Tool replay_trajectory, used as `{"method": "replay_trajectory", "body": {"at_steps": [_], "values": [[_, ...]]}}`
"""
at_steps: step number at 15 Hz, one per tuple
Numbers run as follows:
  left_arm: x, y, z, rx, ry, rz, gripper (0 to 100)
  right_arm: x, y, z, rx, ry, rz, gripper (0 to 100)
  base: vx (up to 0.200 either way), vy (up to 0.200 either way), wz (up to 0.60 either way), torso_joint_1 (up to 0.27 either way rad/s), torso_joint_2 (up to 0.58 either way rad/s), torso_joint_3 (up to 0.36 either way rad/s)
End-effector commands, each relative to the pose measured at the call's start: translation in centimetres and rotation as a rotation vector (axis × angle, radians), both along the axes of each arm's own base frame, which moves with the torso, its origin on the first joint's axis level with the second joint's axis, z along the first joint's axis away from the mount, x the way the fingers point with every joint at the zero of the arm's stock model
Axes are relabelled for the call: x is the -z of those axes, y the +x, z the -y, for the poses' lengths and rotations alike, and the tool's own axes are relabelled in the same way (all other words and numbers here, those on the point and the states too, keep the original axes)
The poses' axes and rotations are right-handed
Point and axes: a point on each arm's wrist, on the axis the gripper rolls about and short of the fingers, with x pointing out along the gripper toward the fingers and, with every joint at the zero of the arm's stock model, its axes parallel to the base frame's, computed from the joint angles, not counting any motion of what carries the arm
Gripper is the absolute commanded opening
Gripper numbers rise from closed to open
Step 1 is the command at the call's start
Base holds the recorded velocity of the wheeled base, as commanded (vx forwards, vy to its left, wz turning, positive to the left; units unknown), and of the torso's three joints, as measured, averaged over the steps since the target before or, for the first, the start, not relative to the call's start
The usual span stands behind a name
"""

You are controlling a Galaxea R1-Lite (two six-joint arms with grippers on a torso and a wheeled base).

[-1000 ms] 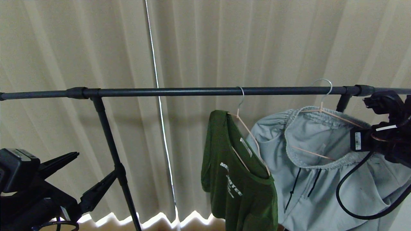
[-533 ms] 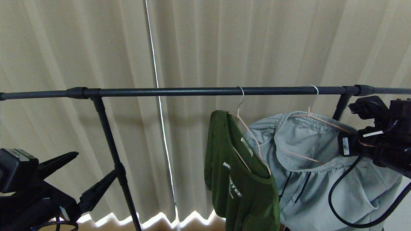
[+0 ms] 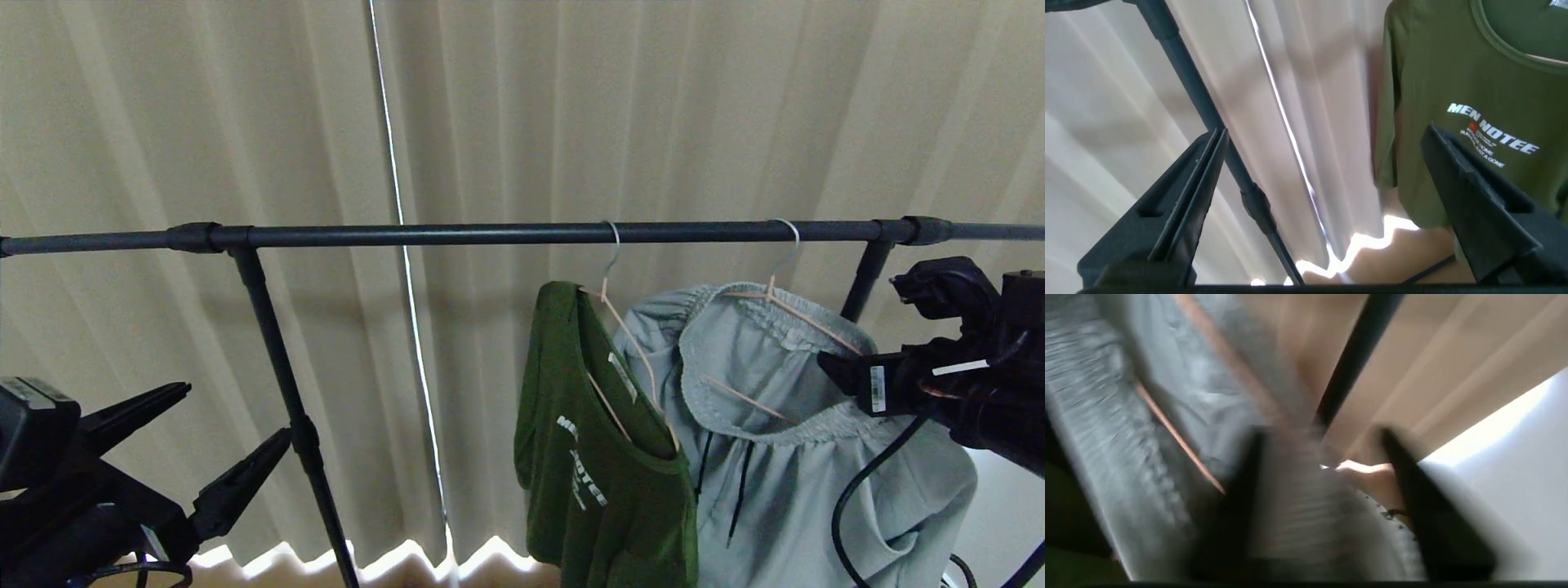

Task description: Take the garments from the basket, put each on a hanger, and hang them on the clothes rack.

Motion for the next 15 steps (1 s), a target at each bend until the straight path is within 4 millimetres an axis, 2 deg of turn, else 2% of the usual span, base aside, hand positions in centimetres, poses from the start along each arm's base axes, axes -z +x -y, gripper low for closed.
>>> {"method": "replay_trajectory", "body": {"at_steps": [1,3,6,9,11,12,13,15], "values": [[-0.1,0.0,0.0,-0.002,-0.003,0.003,100,-0.3,-0.9,-0.5,-0.024,0.023,0.044,100,0.0,0.0,0.0,0.0,0.0,0.0],[0.1,-0.6,-1.4,-0.105,-0.009,0.013,100,-0.4,-1.4,-0.8,-0.054,0.071,0.183,100,0.0,0.0,0.0,0.0,0.0,0.0],[0.7,-2.2,-3.2,-0.256,-0.03,0.027,100,-0.5,-1.9,-0.8,-0.107,0.108,0.29,100,0.0,0.0,0.0,0.0,0.0,0.0],[0.1,-3.2,-3.7,-0.305,-0.039,0.095,100,-0.9,-2.7,-0.7,-0.123,0.144,0.397,100,0.0,0.0,0.0,0.0,0.0,0.0],[-0.3,-4.1,-3.7,-0.304,-0.056,0.137,100,-1.0,-3.8,-0.4,-0.128,0.15,0.462,100,0.0,0.0,0.0,0.0,0.0,0.0],[-0.3,-5.3,-3.6,-0.307,-0.078,0.148,100,-1.2,-5.3,-0.1,-0.131,0.157,0.515,100,0.0,0.0,0.0,0.0,0.0,0.0],[-0.2,-5.8,-3.6,-0.305,-0.087,0.153,100,-1.2,-5.9,0.0,-0.13,0.157,0.522,100,0.0,0.0,0.0,0.0,0.0,0.0],[1.1,-8.3,-3.4,-0.313,-0.085,0.107,100,-1.7,-8.7,0.7,-0.131,0.163,0.575,100,0.0,0.0,0.0,0.0,0.0,0.0]]}}
